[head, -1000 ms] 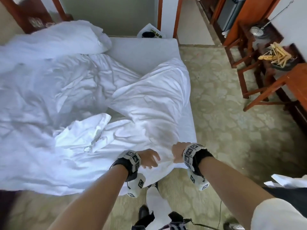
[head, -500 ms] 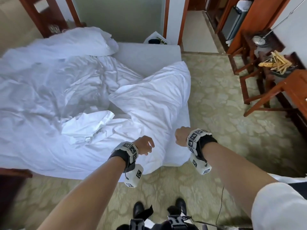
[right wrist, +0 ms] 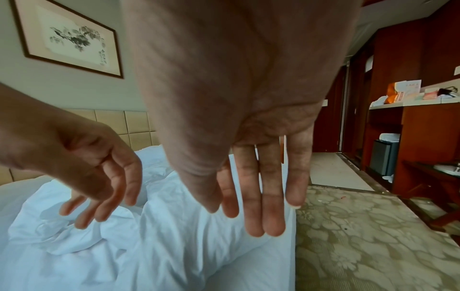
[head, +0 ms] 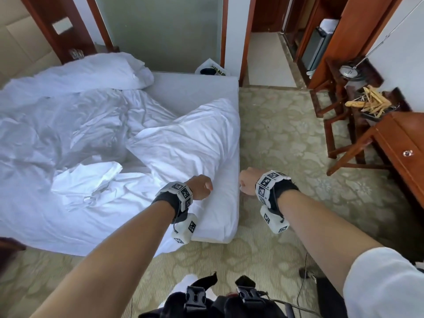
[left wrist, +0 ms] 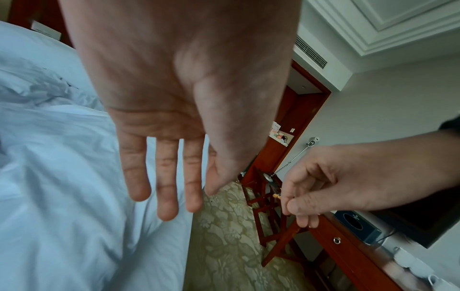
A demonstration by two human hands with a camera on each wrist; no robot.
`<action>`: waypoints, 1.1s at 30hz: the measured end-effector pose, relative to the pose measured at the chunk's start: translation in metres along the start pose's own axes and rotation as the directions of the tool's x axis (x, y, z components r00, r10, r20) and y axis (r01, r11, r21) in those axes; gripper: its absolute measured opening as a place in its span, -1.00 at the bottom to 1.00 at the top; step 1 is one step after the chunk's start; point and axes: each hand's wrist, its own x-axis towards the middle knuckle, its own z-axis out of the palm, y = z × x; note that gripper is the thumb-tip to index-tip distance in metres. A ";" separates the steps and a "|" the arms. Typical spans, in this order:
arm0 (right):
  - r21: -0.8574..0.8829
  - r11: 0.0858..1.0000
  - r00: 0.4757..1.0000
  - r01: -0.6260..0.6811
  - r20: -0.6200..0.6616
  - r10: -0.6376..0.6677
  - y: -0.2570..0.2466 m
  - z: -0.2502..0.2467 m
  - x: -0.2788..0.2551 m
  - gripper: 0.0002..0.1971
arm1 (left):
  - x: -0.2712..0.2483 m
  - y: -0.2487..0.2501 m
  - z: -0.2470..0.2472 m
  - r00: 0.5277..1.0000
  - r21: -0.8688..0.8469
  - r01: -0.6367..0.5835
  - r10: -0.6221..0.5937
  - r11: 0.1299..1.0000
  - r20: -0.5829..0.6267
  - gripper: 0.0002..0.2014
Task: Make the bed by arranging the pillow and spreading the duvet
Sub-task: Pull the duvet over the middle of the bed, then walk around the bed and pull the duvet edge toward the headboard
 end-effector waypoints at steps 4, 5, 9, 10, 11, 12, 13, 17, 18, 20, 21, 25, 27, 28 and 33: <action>-0.012 0.999 0.999 0.041 -0.002 -0.041 0.014 -0.005 0.018 -0.79 | 0.020 0.004 -0.010 0.999 0.040 0.020 -0.019 0.999 -0.041 -0.81; -0.020 0.998 0.998 0.061 -0.009 -0.061 0.016 -0.010 0.025 -0.78 | 0.027 0.004 -0.015 0.998 0.047 0.031 -0.028 0.998 -0.054 -0.81; -0.027 0.990 0.989 0.136 -0.047 -0.137 0.023 -0.028 0.063 -0.83 | 0.068 0.002 -0.030 0.994 0.057 0.068 -0.063 0.996 -0.092 -0.76; -0.026 0.988 0.987 0.152 -0.054 -0.153 0.025 -0.034 0.074 -0.81 | 0.081 0.002 -0.035 0.993 0.049 0.068 -0.063 0.996 -0.102 -0.76; -0.033 0.985 0.984 0.168 -0.056 -0.170 0.027 -0.042 0.085 -0.80 | 0.096 0.003 -0.040 0.992 0.043 0.071 -0.066 0.997 -0.111 -0.76; -0.037 0.983 0.982 0.182 -0.050 -0.184 0.030 -0.050 0.098 -0.79 | 0.113 0.004 -0.047 0.991 0.037 0.065 -0.060 0.997 -0.123 -0.76; -0.039 0.981 0.980 0.192 -0.038 -0.194 0.034 -0.060 0.109 -0.78 | 0.127 0.006 -0.055 0.990 0.033 0.059 -0.055 0.998 -0.127 -0.75; -0.123 0.973 0.980 0.194 -0.015 -0.197 0.059 -0.112 0.162 -0.82 | 0.186 0.018 -0.092 0.987 -0.005 0.031 -0.031 1.000 -0.161 -0.73; -0.140 0.973 0.981 0.186 -0.021 -0.191 0.066 -0.125 0.175 -0.80 | 0.199 0.021 -0.102 0.985 -0.016 0.024 -0.026 1.000 -0.168 -0.73; -0.156 0.972 0.982 0.178 -0.029 -0.185 0.078 -0.147 0.203 -0.78 | 0.219 0.022 -0.122 0.984 -0.030 0.026 -0.031 0.999 -0.176 -0.73; -0.161 0.971 0.982 0.178 -0.033 -0.185 0.081 -0.156 0.216 -0.78 | 0.226 0.021 -0.132 0.982 -0.036 0.031 -0.038 0.999 -0.186 -0.72; -0.169 0.959 0.973 0.227 0.001 -0.230 0.085 -0.182 0.271 -0.77 | 0.251 0.001 -0.164 0.971 -0.081 0.091 -0.107 0.993 -0.216 -0.73; -0.187 0.943 0.961 0.274 0.021 -0.275 0.080 -0.191 0.300 -0.70 | 0.261 -0.016 -0.175 0.965 -0.109 0.119 -0.140 0.987 -0.220 -0.73; -0.211 0.929 0.952 0.304 0.022 -0.307 0.076 -0.196 0.315 -0.66 | 0.265 -0.025 -0.179 0.961 -0.124 0.133 -0.158 0.983 -0.226 -0.73; -0.314 0.845 0.890 0.433 -0.001 -0.456 0.041 -0.210 0.402 -0.37 | 0.281 -0.064 -0.182 0.938 -0.177 0.240 -0.275 0.954 -0.210 -0.72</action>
